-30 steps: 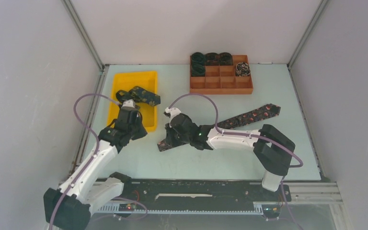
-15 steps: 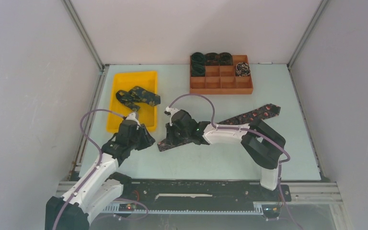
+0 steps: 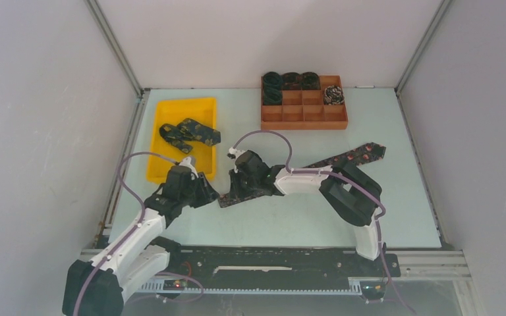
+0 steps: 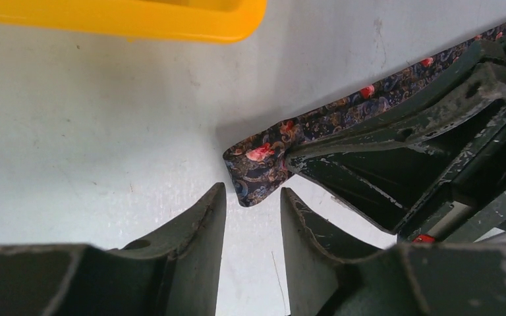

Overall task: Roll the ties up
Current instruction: Roll the tie at the center of the board.

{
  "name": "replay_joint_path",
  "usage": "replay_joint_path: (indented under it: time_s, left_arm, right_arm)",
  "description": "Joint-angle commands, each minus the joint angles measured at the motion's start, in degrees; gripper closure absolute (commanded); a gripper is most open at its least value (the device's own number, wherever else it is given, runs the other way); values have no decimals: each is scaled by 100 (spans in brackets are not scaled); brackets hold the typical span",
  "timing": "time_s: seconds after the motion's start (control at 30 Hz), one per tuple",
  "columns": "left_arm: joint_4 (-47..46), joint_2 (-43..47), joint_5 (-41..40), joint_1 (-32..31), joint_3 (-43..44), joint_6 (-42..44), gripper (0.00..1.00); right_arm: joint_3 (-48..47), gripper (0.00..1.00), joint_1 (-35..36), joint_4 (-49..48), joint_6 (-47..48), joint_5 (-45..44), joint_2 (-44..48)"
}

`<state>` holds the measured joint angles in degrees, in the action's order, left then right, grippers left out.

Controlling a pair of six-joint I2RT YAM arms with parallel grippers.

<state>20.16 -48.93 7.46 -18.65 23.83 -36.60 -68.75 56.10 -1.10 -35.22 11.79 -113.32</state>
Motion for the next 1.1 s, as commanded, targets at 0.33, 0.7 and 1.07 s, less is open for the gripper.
replay_joint_path:
  time_s: [0.33,0.7,1.07]
  left_arm:
    - [-900,-449,458,-81,-279,-278,53]
    - [-1425,-927,351,-130,-454,-696,53]
    - [-1585,-907,-24,-132,-727,-1382,52]
  right_arm:
    - [-182,100,-30,243,-15,-190,-103]
    - [53,100,-94,27,-114,-104,-240]
    - [209,100,-155,-116,-152,-50,-374]
